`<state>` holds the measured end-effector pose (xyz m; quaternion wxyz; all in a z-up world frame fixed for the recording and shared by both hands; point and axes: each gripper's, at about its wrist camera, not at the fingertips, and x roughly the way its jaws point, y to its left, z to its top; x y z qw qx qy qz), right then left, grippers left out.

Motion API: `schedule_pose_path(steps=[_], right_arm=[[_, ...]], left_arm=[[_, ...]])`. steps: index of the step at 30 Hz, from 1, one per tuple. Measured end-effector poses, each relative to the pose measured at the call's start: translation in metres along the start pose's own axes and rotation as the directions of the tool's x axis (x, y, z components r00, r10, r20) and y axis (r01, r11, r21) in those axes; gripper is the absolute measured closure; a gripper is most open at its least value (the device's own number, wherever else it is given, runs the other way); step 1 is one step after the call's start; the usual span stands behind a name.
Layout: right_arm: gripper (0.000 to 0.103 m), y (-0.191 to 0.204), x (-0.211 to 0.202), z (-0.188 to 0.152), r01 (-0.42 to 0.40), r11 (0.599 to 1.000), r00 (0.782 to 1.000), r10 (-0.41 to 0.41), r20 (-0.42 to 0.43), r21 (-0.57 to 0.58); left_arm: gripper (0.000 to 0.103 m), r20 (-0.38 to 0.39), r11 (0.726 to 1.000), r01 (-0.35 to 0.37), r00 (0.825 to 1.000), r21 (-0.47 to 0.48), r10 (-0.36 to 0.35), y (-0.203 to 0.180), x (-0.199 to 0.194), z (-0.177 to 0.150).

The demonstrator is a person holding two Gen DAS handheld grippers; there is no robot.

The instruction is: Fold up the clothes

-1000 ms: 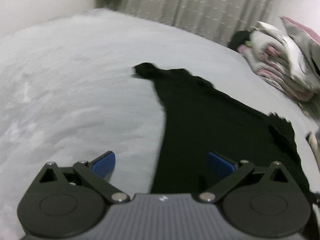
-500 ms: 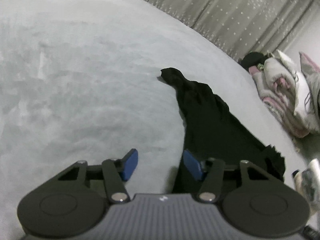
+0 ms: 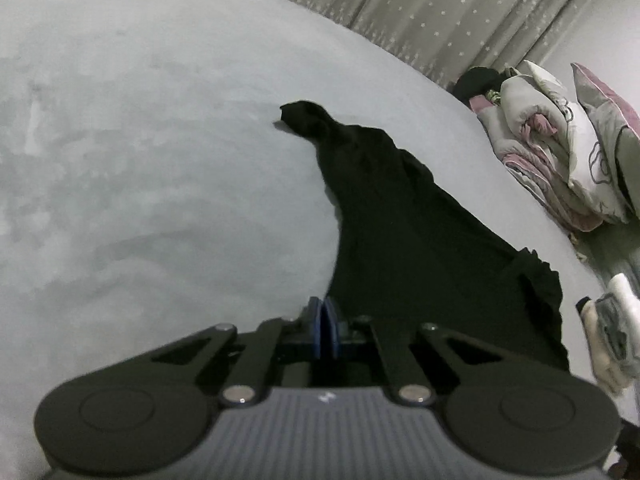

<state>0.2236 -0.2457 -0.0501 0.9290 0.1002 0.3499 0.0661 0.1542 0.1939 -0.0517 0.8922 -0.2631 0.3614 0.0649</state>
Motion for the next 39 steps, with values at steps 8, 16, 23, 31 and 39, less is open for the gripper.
schedule_pose_path(steps=[8, 16, 23, 31, 39], right_arm=[[0.059, -0.01, -0.02, 0.01, -0.085, 0.995, 0.995, 0.088, -0.05, 0.05], [0.06, -0.019, -0.055, -0.002, -0.095, 0.992, 0.981, 0.107, -0.162, 0.08], [0.061, -0.007, -0.09, -0.038, -0.047, 0.999, 0.971, 0.042, -0.237, -0.014], [0.099, -0.003, -0.111, -0.07, 0.116, 0.993, 0.981, -0.121, -0.153, -0.037], [0.061, -0.023, -0.141, -0.077, 0.1, 0.988, 0.987, -0.084, -0.135, 0.116]], left_arm=[[0.097, 0.013, 0.995, -0.058, 0.998, 0.082, 0.057, -0.008, -0.009, -0.001], [0.085, -0.046, 0.995, 0.005, 0.999, 0.097, -0.001, -0.006, -0.02, -0.009], [0.085, -0.082, 0.991, 0.029, 0.996, 0.128, -0.019, 0.001, -0.036, -0.024], [0.087, -0.074, 0.979, 0.02, 0.997, 0.202, -0.005, -0.002, -0.049, -0.04], [0.085, -0.106, 0.983, 0.041, 0.994, 0.176, -0.023, 0.004, -0.06, -0.043]])
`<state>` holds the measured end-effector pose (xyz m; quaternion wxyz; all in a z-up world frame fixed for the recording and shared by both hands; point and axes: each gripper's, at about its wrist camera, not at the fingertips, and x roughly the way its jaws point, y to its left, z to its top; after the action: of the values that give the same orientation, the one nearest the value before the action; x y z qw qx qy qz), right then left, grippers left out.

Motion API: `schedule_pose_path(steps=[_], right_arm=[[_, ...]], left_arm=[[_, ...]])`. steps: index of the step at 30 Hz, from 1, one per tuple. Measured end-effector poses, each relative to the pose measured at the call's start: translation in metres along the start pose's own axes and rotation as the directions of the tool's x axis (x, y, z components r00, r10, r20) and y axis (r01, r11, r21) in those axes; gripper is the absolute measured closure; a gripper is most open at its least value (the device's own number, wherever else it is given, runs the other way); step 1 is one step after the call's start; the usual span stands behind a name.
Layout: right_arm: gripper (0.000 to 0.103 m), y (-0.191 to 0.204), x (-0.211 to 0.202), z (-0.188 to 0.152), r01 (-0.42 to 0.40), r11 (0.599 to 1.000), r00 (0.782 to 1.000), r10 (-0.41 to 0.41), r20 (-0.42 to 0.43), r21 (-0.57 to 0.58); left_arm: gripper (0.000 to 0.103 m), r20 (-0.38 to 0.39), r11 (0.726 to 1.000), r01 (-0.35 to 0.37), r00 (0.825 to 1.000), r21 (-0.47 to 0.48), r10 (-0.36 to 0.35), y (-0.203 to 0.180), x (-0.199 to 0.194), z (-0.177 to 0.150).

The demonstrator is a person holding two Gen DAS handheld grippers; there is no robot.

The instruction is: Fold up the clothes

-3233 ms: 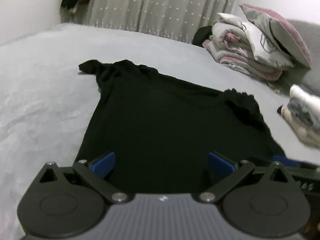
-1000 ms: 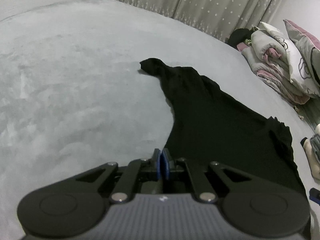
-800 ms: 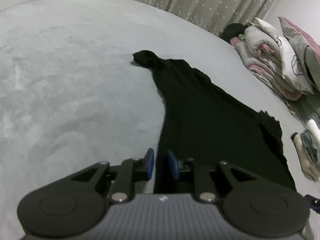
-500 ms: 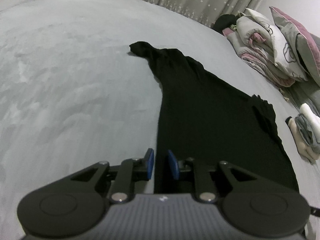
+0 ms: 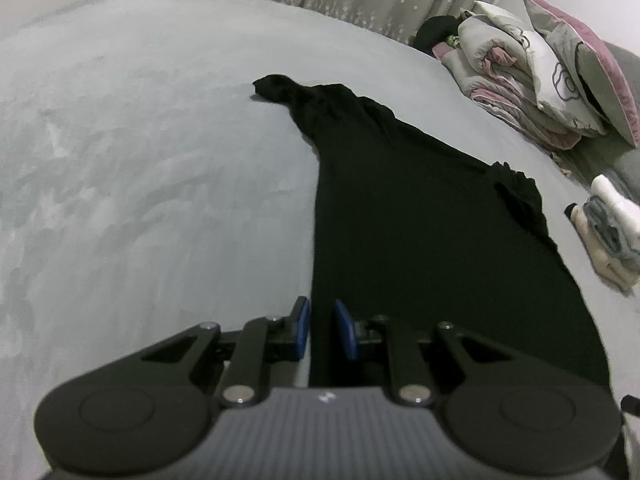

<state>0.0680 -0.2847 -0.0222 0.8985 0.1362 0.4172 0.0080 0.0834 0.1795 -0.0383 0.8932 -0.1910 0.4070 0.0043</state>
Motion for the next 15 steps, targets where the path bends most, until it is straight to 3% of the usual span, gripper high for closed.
schedule_pose_path(steps=[1, 4, 11, 13, 15], right_arm=[[0.055, -0.003, -0.006, -0.002, -0.007, 1.0, 1.0, 0.006, 0.004, 0.02], [0.055, -0.006, -0.021, -0.009, -0.012, 1.0, 1.0, 0.012, -0.026, 0.017], [0.056, 0.007, -0.038, -0.043, 0.006, 0.992, 0.989, -0.024, -0.146, -0.123], [0.097, 0.01, -0.037, -0.056, 0.04, 0.984, 0.979, -0.074, -0.19, -0.176], [0.098, 0.011, -0.04, -0.061, 0.054, 0.975, 0.974, -0.099, -0.205, -0.213]], left_arm=[[0.085, -0.006, 1.0, 0.01, 1.0, -0.011, -0.01, 0.002, -0.002, 0.0], [0.085, -0.021, 0.999, 0.031, 0.999, -0.033, -0.032, 0.007, -0.005, -0.002], [0.085, -0.026, 0.999, 0.033, 0.999, -0.006, -0.033, 0.007, -0.01, -0.009], [0.085, -0.025, 1.0, 0.028, 0.999, 0.014, -0.027, 0.005, -0.011, -0.012], [0.084, -0.025, 0.999, 0.019, 1.0, 0.038, -0.018, 0.002, -0.013, -0.015]])
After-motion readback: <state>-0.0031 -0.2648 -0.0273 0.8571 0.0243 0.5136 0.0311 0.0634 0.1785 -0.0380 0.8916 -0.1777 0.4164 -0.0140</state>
